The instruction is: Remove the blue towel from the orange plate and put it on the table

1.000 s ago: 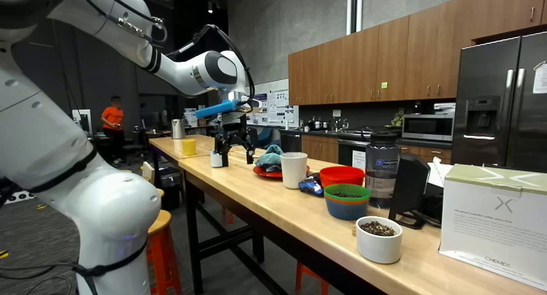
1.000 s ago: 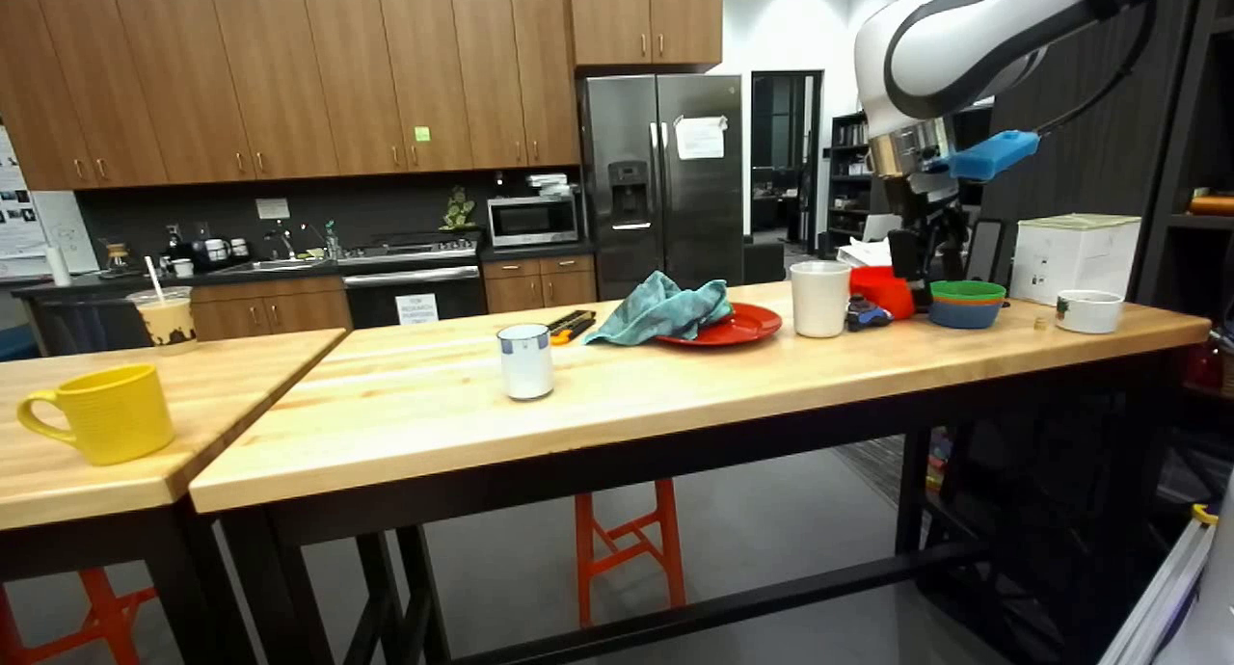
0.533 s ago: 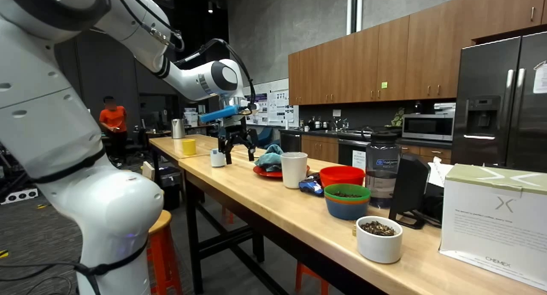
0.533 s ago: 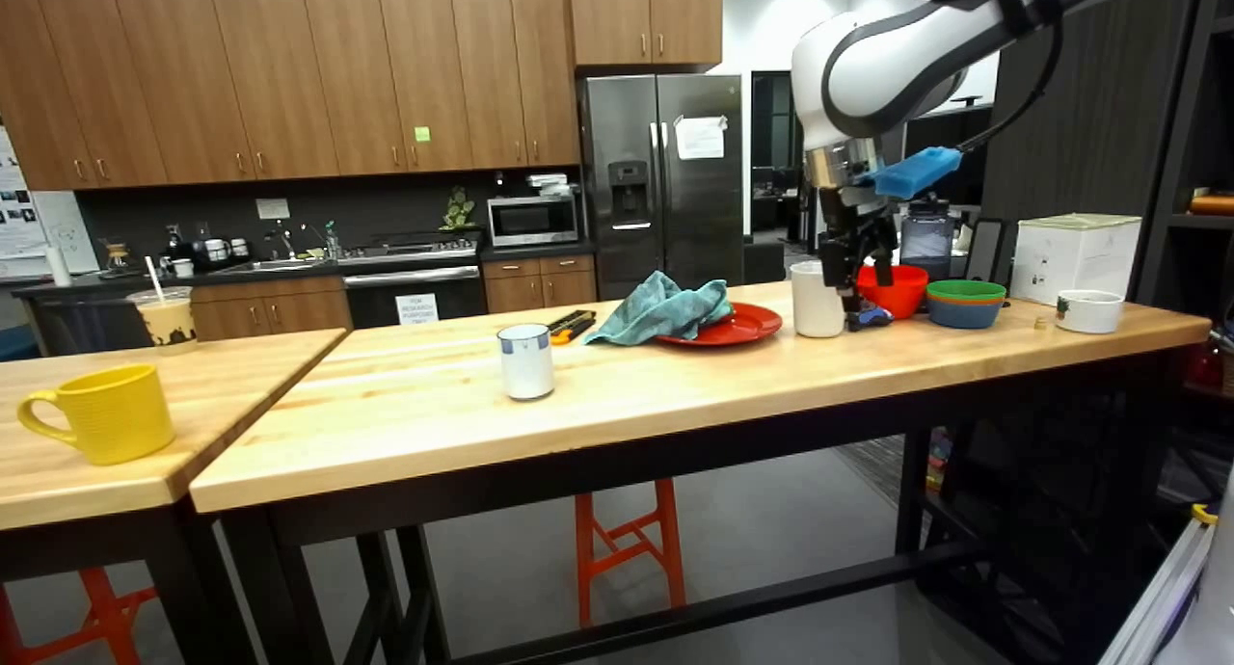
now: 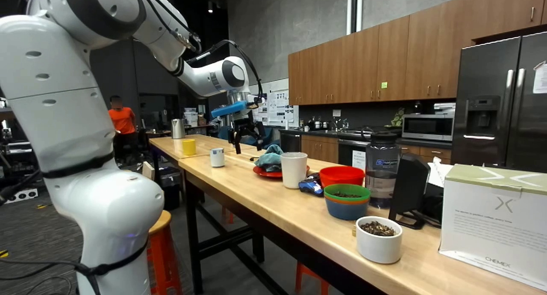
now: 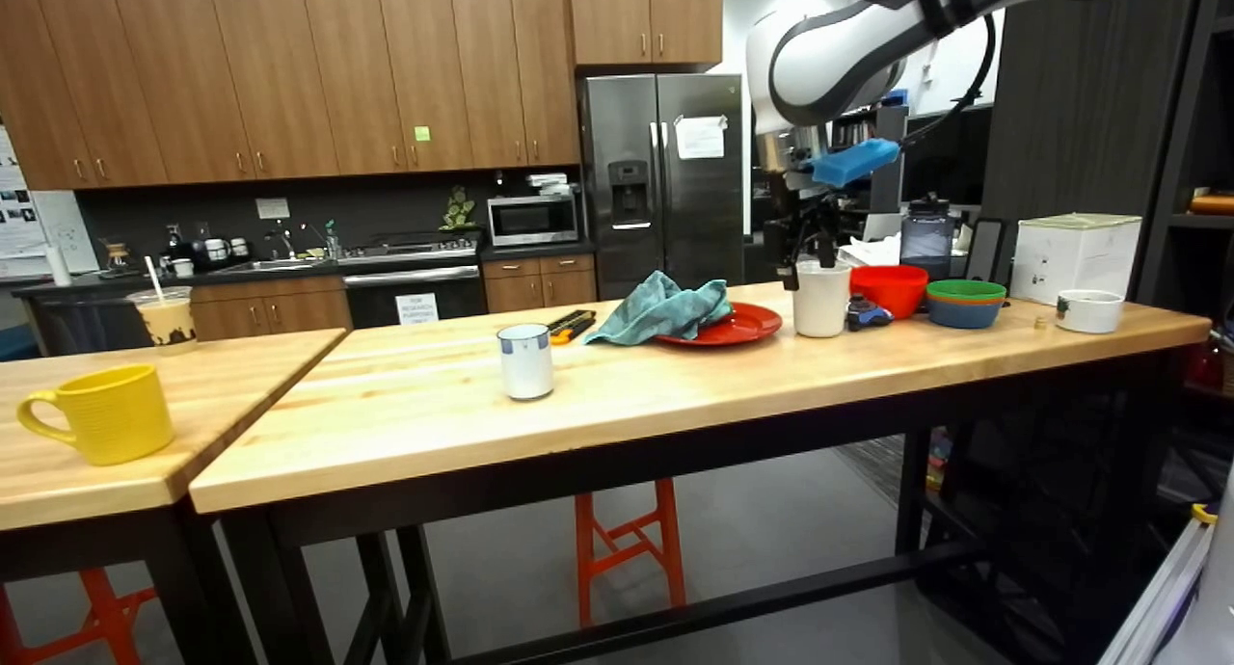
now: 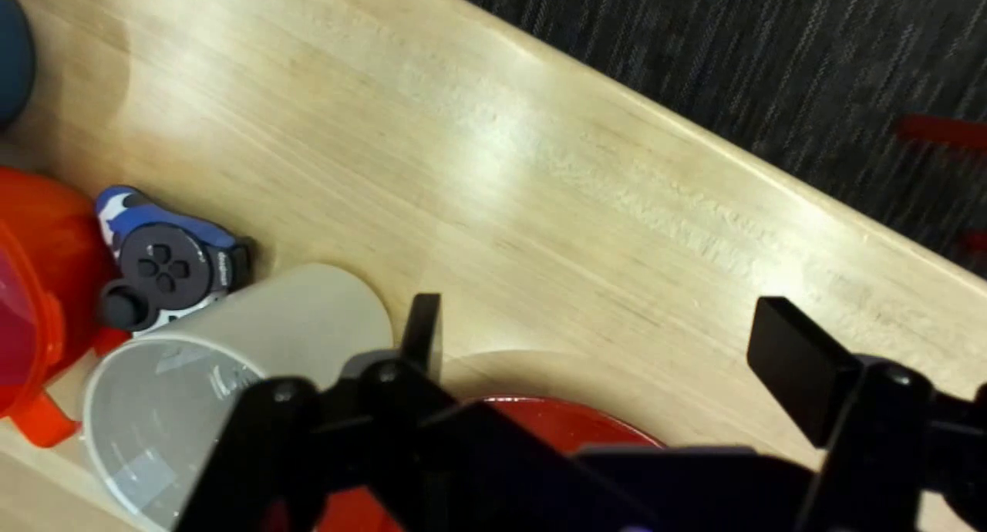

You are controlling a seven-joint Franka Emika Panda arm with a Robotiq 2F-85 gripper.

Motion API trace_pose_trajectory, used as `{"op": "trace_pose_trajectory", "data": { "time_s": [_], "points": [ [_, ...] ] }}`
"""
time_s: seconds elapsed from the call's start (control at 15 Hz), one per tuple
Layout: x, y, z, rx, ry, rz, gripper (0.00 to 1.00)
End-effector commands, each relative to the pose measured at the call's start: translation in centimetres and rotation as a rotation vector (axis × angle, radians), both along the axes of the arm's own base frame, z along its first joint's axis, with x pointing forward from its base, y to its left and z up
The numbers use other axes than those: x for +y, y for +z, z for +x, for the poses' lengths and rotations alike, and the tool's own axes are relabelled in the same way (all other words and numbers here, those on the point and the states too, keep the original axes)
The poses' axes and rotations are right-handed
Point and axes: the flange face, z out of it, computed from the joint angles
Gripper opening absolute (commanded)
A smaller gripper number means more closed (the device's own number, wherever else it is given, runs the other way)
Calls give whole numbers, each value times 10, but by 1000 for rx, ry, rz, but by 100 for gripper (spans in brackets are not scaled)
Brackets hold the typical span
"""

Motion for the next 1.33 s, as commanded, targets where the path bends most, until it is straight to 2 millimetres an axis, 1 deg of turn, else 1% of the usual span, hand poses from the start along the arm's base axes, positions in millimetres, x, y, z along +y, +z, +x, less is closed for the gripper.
{"op": "trace_pose_trajectory", "data": {
  "time_s": [0.0, 0.27, 0.33, 0.4, 0.53, 0.67, 0.8, 0.93, 1.0, 1.07, 1.2, 1.27],
  "points": [
    [-1, 3, 1, -3, -3, 1, 100],
    [-1, 3, 1, -4, -3, 1, 100],
    [-1, -10, -7, 26, -5, -3, 100],
    [0, -19, -10, 49, -8, -8, 100],
    [6, -45, -8, 73, -14, -21, 100],
    [17, -67, -1, 93, -18, -26, 100],
    [30, -84, 16, 89, -24, -17, 100],
    [47, -94, 43, 58, -29, -7, 100],
    [53, -95, 58, 39, -32, -4, 100],
    [58, -93, 75, 11, -36, 2, 100],
    [64, -79, 113, -56, -51, 11, 100],
    [64, -67, 129, -96, -59, 14, 100]
  ]
}}
